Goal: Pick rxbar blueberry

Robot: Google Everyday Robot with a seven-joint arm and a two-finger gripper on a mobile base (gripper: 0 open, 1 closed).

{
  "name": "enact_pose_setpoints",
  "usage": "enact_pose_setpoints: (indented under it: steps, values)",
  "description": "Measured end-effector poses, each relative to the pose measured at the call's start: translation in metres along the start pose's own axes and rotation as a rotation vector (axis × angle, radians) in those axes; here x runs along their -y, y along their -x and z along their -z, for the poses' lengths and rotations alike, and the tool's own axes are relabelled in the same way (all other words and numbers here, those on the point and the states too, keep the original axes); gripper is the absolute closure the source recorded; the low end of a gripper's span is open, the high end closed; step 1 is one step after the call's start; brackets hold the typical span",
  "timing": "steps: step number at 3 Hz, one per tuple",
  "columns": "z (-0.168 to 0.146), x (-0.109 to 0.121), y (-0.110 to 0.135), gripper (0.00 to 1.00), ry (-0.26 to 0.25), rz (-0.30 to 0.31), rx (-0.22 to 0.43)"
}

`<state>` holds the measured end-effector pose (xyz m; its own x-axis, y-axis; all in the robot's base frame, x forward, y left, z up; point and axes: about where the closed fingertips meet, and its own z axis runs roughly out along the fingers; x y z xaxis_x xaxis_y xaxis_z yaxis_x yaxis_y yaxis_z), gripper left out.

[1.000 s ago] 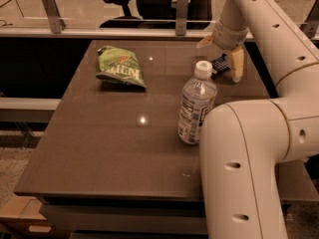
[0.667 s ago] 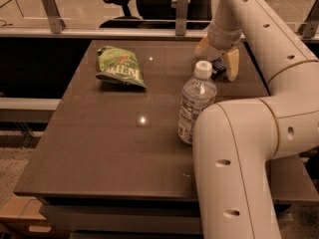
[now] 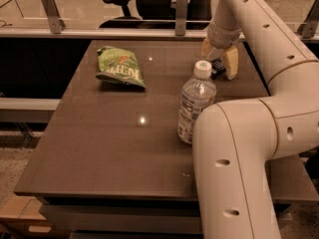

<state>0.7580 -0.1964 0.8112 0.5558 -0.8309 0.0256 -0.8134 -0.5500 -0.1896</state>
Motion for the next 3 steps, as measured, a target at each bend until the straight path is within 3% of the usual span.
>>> enact_pose_setpoints:
  steps: [1, 2, 3]
  values:
    - [0.0035, 0.0005, 0.0001, 0.87, 0.0, 0.0, 0.0]
    - [0.0102, 0.0014, 0.0004, 1.0, -0.001, 0.0, 0.0]
    - [0.0119, 0.0014, 0.0007, 1.0, -0.001, 0.0, 0.0]
